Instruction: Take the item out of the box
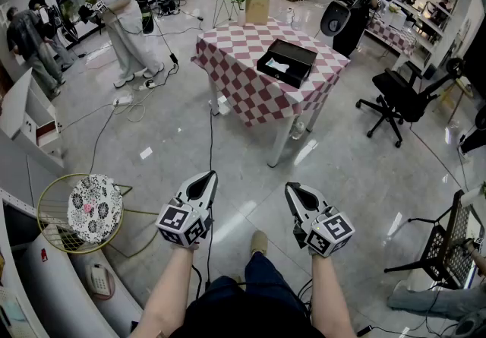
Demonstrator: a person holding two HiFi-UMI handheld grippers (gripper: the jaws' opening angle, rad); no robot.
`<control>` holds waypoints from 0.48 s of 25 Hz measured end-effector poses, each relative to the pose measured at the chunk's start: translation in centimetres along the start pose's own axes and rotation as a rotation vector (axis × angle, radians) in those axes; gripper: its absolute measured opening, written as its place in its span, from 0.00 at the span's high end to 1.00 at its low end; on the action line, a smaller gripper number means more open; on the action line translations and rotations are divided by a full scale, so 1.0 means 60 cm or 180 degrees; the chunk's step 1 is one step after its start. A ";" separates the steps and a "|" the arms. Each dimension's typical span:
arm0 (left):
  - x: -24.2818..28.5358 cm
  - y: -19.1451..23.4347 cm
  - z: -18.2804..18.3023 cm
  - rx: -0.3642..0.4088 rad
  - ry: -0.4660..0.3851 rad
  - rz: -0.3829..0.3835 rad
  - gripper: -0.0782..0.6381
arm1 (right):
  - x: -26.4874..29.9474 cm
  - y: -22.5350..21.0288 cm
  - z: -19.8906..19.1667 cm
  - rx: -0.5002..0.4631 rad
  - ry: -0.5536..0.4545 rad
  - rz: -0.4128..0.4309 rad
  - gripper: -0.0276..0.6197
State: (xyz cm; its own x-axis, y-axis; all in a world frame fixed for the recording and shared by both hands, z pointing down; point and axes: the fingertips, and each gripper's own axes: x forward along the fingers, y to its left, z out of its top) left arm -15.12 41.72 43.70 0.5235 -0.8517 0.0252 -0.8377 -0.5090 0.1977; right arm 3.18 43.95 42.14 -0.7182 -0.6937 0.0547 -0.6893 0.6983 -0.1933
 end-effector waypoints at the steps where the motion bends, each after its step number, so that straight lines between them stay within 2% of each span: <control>1: 0.014 0.006 0.000 0.0002 0.0004 0.0001 0.89 | 0.009 -0.013 0.002 0.0001 -0.0006 -0.0003 0.95; 12: 0.148 0.072 0.002 0.0026 0.0065 0.0020 0.89 | 0.101 -0.136 0.016 0.0020 0.0006 -0.0004 0.95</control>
State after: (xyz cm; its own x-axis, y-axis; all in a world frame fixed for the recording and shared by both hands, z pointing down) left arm -14.11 31.97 44.68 0.5211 -0.8523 0.0465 -0.8423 -0.5046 0.1895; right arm 4.54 33.90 43.09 -0.7174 -0.6943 0.0569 -0.6896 0.6962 -0.1994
